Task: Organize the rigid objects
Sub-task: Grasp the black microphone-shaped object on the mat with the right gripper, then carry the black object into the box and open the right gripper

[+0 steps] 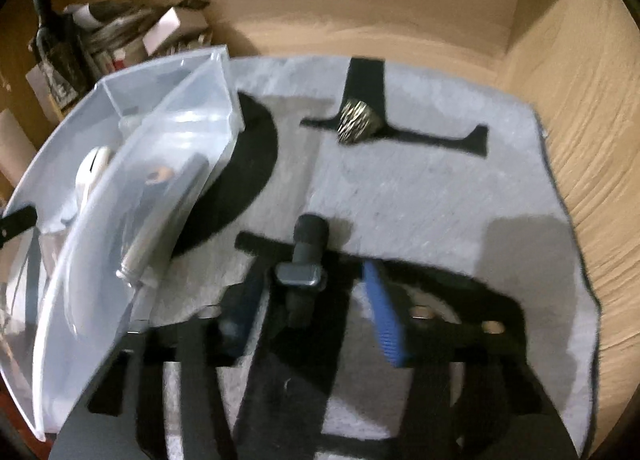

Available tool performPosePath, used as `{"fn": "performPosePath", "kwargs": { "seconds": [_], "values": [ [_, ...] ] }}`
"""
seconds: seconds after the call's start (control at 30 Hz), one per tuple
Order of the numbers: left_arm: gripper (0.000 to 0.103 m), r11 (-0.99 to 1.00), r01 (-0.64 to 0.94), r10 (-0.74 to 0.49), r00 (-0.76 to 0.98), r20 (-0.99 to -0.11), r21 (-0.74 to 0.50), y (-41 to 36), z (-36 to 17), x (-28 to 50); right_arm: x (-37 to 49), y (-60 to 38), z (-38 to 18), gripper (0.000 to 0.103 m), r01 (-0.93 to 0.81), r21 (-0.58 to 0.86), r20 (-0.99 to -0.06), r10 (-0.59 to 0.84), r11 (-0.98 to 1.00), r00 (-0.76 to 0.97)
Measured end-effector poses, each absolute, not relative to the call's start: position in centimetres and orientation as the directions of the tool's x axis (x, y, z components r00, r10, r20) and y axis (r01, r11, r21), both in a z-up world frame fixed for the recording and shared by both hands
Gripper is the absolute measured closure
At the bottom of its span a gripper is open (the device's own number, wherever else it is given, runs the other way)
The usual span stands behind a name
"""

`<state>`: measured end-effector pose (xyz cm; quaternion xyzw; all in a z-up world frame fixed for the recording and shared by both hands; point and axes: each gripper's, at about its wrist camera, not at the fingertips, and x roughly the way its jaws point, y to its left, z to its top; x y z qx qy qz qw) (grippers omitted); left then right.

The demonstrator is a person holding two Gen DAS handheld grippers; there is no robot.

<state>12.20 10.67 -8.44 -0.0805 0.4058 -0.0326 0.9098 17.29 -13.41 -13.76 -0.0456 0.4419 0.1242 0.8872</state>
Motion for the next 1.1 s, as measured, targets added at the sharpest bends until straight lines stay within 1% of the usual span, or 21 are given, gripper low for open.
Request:
{"fn": "performPosePath", "kwargs": {
  "seconds": [0.03,0.07,0.1,0.37,0.5,0.87,1.1],
  "values": [
    [0.091,0.985,-0.006,-0.124,0.669,-0.733,-0.173,10.7,-8.5,12.2,17.1,-13.4,-13.8,0.070,-0.258,0.022,-0.791,0.174,0.966,0.586],
    [0.091,0.985,-0.006,-0.124,0.669,-0.733,-0.172,10.7,-8.4,12.2,17.0,-13.4,-13.7,0.077,-0.260,0.018,-0.787,0.174,0.965,0.592],
    [0.091,0.985,-0.006,-0.124,0.669,-0.733,-0.172,10.7,-8.4,12.2,16.9,-13.4,-13.6,0.082,-0.265,0.019,-0.786,0.179,0.964,0.592],
    [0.091,0.985,-0.006,-0.123,0.669,-0.733,-0.171,10.6,-8.4,12.2,16.6,-13.4,-13.2,0.082,-0.264,0.019,-0.772,0.182,0.964,0.609],
    [0.091,0.985,-0.006,-0.123,0.669,-0.733,-0.172,10.6,-8.4,12.2,16.2,-13.4,-12.1,0.082,-0.264,0.018,-0.755,0.186,0.964,0.629],
    [0.091,0.985,-0.007,-0.122,0.670,-0.733,-0.170,10.7,-8.5,12.2,14.7,-12.3,-7.5,0.082,-0.282,-0.020,-0.662,0.199,0.959,0.723],
    [0.091,0.985,-0.007,-0.122,0.670,-0.732,-0.170,10.6,-8.4,12.2,13.5,-10.7,-4.7,0.082,-0.320,-0.034,-0.601,0.237,0.947,0.763]
  ]
}}
